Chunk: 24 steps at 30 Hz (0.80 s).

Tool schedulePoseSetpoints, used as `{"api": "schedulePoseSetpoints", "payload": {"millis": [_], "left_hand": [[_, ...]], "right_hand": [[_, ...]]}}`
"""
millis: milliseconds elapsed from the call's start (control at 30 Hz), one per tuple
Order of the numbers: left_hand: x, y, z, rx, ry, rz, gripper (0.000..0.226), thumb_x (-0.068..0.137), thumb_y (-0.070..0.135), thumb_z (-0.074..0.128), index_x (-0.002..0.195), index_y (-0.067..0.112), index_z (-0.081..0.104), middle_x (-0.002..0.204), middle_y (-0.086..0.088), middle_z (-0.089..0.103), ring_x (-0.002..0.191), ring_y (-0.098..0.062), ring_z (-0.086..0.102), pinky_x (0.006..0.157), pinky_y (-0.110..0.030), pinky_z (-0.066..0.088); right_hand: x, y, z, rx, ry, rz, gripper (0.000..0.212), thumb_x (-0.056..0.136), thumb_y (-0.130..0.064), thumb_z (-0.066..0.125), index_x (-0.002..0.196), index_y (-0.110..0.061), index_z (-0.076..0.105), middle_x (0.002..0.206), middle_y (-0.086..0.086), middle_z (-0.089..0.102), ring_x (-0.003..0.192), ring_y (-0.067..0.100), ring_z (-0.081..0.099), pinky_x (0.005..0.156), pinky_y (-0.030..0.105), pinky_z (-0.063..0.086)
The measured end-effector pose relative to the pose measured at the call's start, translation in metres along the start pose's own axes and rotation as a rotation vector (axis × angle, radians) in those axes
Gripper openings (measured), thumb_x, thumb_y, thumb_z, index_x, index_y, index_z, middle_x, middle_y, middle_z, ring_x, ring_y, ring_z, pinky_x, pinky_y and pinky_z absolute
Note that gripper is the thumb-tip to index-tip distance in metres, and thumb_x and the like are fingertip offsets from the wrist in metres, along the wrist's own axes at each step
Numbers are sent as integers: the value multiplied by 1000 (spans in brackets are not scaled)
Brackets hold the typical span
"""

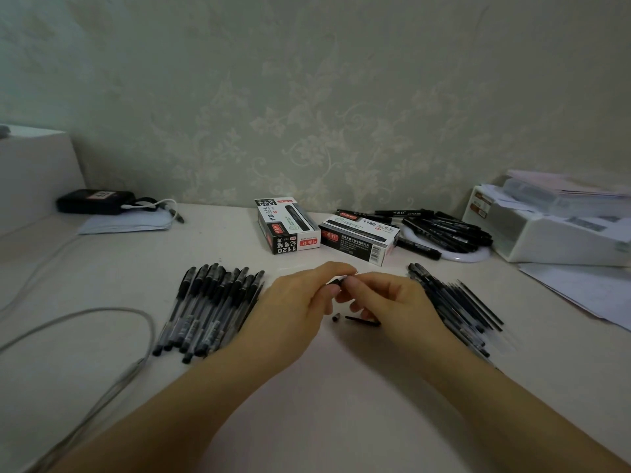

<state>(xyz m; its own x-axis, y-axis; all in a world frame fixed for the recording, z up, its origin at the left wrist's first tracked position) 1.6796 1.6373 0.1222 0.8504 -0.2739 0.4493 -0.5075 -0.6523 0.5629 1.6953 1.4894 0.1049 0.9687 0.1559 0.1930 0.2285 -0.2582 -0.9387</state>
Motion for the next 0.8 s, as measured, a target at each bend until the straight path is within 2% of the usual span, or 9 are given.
{"api": "schedulePoseSetpoints", "payload": {"millis": [133,233,367,467,567,667,733,800], "left_hand": [[0,5,0,-32,7,44,35,100,20,46,126,42,55,76,13,60,69,4,54,63,-10,39],[0,7,0,-10,-4,58,38,101,21,46,130,45,51,77,15,60,71,6,53,63,-8,38],[-1,3,1,28,-9,43,37,101,25,45,130,48,46,77,14,61,70,5,53,64,-19,44],[-1,1,2,36,-3,32,34,101,24,44,125,46,51,75,14,60,71,8,52,62,-17,42],[-1,2,2,42,-1,37,34,101,24,44,125,45,51,75,14,60,72,5,53,65,-22,47],[-1,2,2,43,13,55,34,100,24,45,125,47,51,74,15,59,72,5,53,65,-24,48],[-1,0,3,49,20,58,34,100,25,45,126,46,49,74,16,60,71,5,53,66,-25,49],[0,-4,4,58,27,51,32,100,27,45,128,43,49,75,16,60,70,5,53,66,-25,48]], "right_hand": [[-1,6,3,284,-32,126,21,80,-36,71,92,-20,79,93,2,77,75,6,67,68,17,52],[-1,8,2,371,-24,159,30,72,-41,72,94,-21,79,97,4,77,77,9,67,70,20,52],[4,11,-15,521,156,194,20,87,-28,67,97,-12,74,94,7,76,73,11,68,64,21,55],[5,12,-30,677,296,210,17,92,-21,65,99,-7,72,90,8,75,70,11,69,64,20,57],[4,14,-23,781,248,229,26,83,-18,71,103,-2,70,92,12,75,76,14,72,65,20,58],[2,16,-12,805,169,269,18,87,-12,67,102,-2,69,93,15,75,78,17,74,63,21,59],[3,14,-13,801,174,265,15,91,-12,64,102,-2,68,95,15,76,79,17,74,64,22,59],[6,13,-25,804,249,226,15,94,-13,61,102,-3,66,95,14,76,76,16,73,65,23,60]]}}
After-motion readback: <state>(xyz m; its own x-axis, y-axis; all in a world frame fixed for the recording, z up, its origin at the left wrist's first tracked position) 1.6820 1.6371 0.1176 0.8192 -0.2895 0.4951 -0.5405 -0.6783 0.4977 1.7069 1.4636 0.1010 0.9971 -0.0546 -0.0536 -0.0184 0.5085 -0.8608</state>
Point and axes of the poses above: each hand's wrist, its own x-axis towards the middle knuckle, its own z-axis out of the palm, y = z × x, the point moved 6 cm from there along x, towards the middle knuckle
